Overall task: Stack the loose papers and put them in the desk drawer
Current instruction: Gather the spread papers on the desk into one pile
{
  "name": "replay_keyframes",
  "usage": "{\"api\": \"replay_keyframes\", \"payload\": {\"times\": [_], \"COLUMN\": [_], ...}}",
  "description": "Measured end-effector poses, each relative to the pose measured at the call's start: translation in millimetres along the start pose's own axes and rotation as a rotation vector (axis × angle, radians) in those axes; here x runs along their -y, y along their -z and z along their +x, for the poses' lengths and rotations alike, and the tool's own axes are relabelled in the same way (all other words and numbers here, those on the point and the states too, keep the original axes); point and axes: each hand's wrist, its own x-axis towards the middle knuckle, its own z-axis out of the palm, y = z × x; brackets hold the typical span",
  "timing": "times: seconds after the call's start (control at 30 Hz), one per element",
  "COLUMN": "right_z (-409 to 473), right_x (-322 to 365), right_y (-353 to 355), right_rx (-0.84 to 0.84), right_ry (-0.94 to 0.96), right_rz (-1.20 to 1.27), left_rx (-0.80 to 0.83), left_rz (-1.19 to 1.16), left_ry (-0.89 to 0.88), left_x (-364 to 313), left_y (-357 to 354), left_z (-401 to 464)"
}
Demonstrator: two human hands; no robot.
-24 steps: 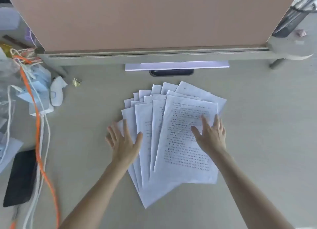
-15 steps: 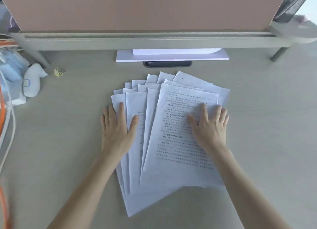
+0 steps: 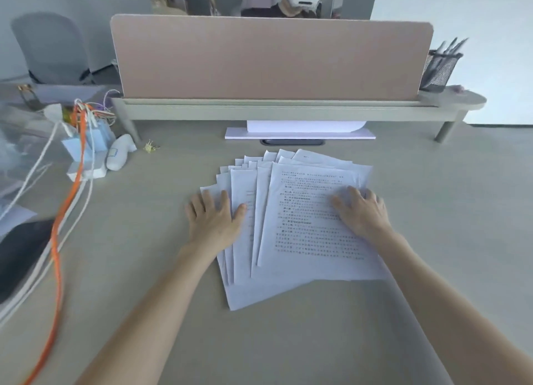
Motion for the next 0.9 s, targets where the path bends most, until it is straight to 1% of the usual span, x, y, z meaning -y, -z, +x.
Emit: {"api": "replay_keyframes", "payload": {"times": [0.17,0.33,0.47,0.57,0.67,0.77,0.83,0.9], "right_z": [20,47,51,44,41,39,37,35], "right_x": [0,9,19,20,18,17,17,21], "right_y": [-14,-13,-13,-9,-4,0,-1,-5], "right_rx": [-0.014,-0.003,-0.019,0.008,0.049,0.085,0.091,0.087], "right_ry": [0.139,0.199,0.198,0.186,0.188,0.146,0.112,0.069], "right_rz": [-0.17,-0.117,0.041,0.276,0.415,0.608,0.684,0.698], "left_rx": [0.003,-0.014,-0.027,-0.033,-0.02,-0.029,-0.044,-0.026], "left_rz": [-0.024,-0.08,-0.041,-0.155,-0.172,-0.282,-0.346,-0.428], "left_ry": [-0.112,-0.214,-0.265,-0.284,-0.299,-0.266,-0.255,-0.242], "left_x": [2,-6,-9,-5,-5,-11,-14,-21], "left_y": [-10,-10,-5,-5,-5,-1,0,-1], "left_z": [33,70,70,67,66,60,57,54]}}
